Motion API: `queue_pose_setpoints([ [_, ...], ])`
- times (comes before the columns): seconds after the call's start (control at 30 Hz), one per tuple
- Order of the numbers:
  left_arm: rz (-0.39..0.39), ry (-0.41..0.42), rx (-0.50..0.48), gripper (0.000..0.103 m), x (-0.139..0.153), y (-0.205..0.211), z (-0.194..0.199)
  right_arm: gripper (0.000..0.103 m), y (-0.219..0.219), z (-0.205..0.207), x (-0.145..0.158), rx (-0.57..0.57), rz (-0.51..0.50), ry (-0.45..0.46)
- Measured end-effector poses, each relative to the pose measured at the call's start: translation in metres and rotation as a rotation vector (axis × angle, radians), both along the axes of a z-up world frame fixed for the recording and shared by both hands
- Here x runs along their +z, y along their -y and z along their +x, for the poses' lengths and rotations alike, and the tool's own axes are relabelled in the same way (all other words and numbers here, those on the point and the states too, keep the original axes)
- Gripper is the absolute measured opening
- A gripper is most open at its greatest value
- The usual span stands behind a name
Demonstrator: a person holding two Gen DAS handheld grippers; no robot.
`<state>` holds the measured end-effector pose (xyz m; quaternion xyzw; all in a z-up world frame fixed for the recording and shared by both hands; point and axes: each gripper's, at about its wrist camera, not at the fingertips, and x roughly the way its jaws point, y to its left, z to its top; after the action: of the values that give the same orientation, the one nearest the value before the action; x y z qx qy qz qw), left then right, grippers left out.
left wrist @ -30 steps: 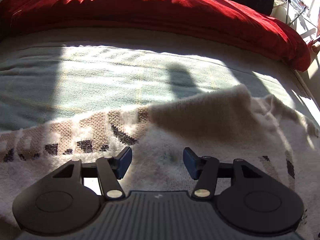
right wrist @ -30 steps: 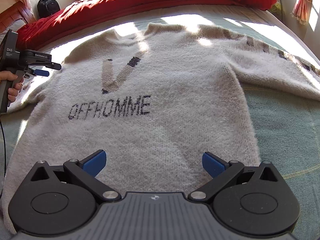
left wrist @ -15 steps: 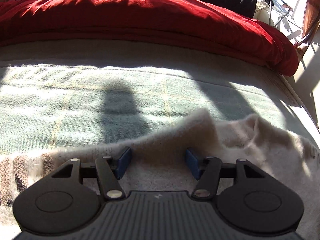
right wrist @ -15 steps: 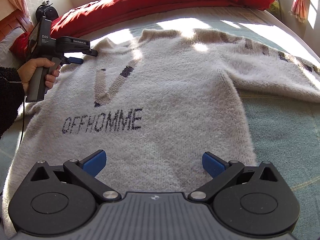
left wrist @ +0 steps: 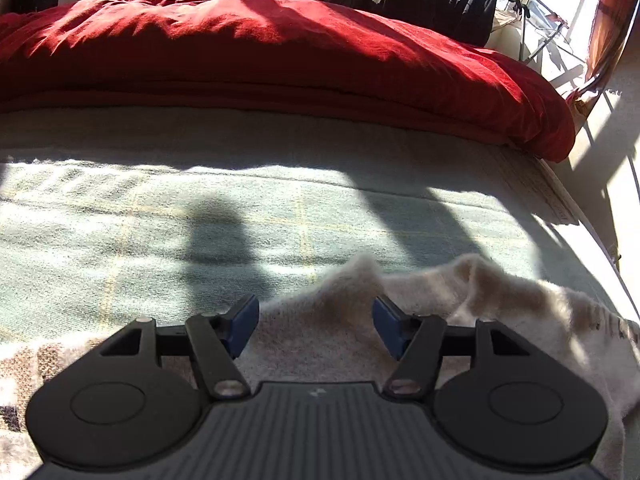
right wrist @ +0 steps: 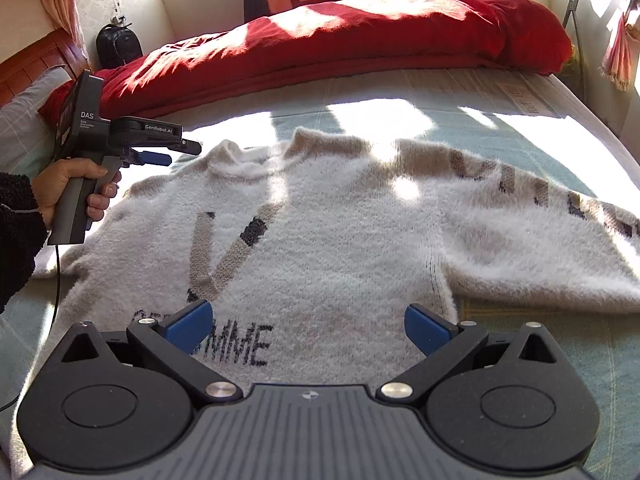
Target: Fold clothes
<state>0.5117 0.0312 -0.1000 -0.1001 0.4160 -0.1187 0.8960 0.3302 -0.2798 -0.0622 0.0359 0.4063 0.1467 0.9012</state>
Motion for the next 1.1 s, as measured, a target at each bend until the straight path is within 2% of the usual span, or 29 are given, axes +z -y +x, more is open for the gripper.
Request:
queue_pose_setpoints([
  [0.1,-0.048,0.009,-0.090,0.066,0.009,0.011,-0.014,0.102,0.004,0.041,0.012,0.041,-0.035,0.123],
  [0.13,-0.047,0.012,-0.120,0.066,0.007,0.016,-0.017,0.098,0.004,0.060,0.008,0.041,-0.055,0.130],
  [0.17,-0.034,0.017,-0.138,0.066,0.005,0.021,-0.019,0.093,0.003,0.080,0.001,0.037,-0.072,0.120],
  [0.2,-0.013,0.027,-0.152,0.065,0.001,0.025,-0.021,0.080,0.003,0.099,-0.005,0.033,-0.088,0.111],
  [0.23,0.009,0.037,-0.165,0.065,-0.004,0.028,-0.022,0.074,0.003,0.115,-0.014,0.031,-0.095,0.098],
  [0.3,0.051,0.056,-0.189,0.065,-0.013,0.035,-0.022,0.065,0.002,0.140,-0.038,0.015,-0.102,0.061],
  [0.33,0.063,0.053,-0.201,0.065,-0.018,0.038,-0.020,0.064,0.002,0.152,-0.050,0.007,-0.106,0.042],
  [0.4,0.081,0.041,-0.216,0.065,-0.030,0.041,-0.015,0.064,-0.003,0.167,-0.073,-0.001,-0.130,0.007],
  [0.5,0.101,0.047,-0.204,0.066,-0.044,0.041,-0.001,0.067,-0.009,0.181,-0.086,-0.011,-0.143,0.015],
  [0.63,0.040,0.032,-0.161,0.067,-0.051,0.038,0.024,0.077,-0.012,0.202,-0.088,-0.050,-0.111,-0.003],
  [0.83,0.048,0.020,-0.155,0.068,-0.051,0.040,0.029,0.088,-0.026,0.207,-0.094,-0.055,-0.156,0.026],
  [1.0,0.055,-0.013,-0.130,0.067,-0.045,0.043,0.033,0.090,-0.028,0.215,-0.089,-0.056,-0.151,0.022],
  [1.1,0.094,0.002,-0.121,0.067,-0.033,0.049,0.028,0.089,-0.024,0.216,-0.075,-0.064,-0.122,0.034],
])
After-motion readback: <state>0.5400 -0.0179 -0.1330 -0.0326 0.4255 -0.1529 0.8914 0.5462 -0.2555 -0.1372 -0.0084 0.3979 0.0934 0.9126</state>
